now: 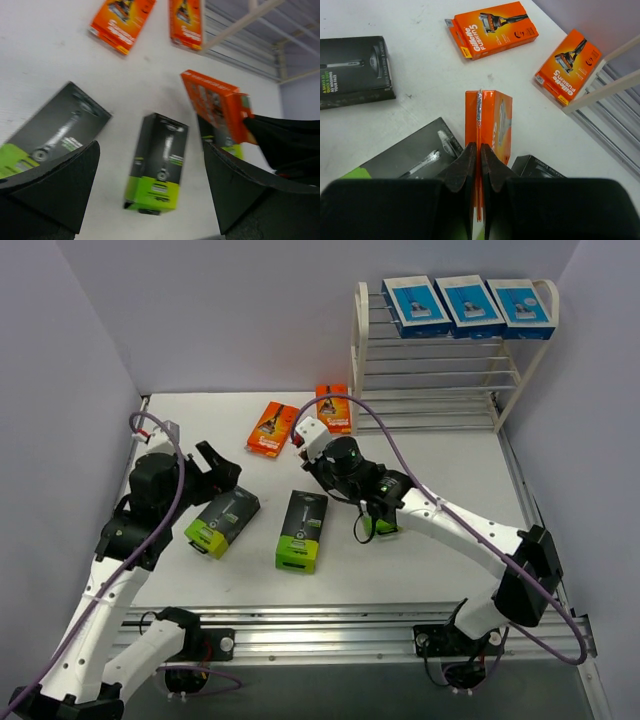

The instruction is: Place and organize the shaving razors onto the shelf

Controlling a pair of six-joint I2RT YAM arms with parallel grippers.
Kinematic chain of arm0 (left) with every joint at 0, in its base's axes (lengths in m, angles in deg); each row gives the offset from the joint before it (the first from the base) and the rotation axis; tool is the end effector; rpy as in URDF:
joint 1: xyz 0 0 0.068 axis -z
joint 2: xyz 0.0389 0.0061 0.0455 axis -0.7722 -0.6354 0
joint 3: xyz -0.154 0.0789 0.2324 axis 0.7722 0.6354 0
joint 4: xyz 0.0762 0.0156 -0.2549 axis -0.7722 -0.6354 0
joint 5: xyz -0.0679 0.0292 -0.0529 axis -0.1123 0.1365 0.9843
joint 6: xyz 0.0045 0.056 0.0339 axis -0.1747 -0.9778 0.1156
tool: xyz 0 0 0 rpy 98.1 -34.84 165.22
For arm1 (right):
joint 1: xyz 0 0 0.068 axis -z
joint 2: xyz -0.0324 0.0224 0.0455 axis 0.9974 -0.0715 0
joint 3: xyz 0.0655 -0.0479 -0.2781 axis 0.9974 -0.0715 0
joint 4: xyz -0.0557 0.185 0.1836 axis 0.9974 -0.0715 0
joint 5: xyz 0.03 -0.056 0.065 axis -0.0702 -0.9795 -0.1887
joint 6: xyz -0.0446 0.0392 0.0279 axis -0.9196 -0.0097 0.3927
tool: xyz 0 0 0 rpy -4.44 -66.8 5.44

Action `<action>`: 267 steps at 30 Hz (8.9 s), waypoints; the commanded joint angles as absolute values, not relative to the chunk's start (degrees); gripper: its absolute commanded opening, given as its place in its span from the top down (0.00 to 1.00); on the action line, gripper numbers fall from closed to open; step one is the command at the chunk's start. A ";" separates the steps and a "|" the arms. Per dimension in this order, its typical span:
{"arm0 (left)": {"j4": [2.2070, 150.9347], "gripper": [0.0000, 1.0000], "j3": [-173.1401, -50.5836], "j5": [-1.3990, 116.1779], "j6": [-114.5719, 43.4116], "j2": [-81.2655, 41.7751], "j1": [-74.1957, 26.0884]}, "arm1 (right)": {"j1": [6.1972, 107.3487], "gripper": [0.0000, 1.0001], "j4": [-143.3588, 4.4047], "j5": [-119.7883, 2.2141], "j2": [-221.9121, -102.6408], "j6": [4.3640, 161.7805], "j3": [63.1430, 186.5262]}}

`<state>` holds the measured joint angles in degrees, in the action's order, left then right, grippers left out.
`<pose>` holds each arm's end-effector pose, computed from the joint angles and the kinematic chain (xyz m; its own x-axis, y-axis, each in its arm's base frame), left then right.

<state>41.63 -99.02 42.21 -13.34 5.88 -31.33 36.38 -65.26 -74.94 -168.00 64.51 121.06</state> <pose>0.1817 -0.0567 0.3795 -0.4339 -0.4338 -0.7896 -0.0231 0.8815 -0.4716 0.2553 0.2874 0.3633 0.0091 -0.2995 -0.9541 -0.6701 0.7063 -0.2281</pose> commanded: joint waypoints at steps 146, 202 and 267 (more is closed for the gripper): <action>113.67 0.98 -50.42 61.26 26.94 22.53 -46.60 | 15.59 0.27 -1.30 -96.05 -172.59 156.67 94.20; 119.90 0.98 -47.17 61.08 27.98 23.14 -43.96 | 15.50 0.64 2.84 -101.41 -182.36 160.72 101.06; 68.49 0.05 -90.13 62.22 -1.45 1.27 -45.02 | 46.31 1.00 -35.03 -93.08 -127.70 156.60 70.39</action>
<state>71.29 -86.35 61.75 2.53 4.40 -44.71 40.69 -29.59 -97.43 -131.94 158.17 70.94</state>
